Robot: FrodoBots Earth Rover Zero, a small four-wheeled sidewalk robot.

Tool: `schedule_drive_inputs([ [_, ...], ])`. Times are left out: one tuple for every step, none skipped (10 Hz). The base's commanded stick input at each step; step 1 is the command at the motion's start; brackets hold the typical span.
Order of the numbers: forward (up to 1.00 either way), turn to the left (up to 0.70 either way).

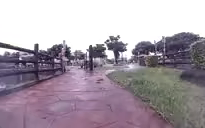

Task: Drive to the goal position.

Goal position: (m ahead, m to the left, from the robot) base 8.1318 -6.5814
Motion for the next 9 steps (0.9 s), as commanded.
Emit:
schedule_drive_inputs([
  [1.0,-0.01],
  [1.0,-0.01],
  [1.0,-0.01],
  [1.0,-0.01],
  [1.0,-0.01],
  [1.0,-0.01],
  [1.0,-0.01],
  [1.0,-0.01],
  [1.0,-0.01],
])
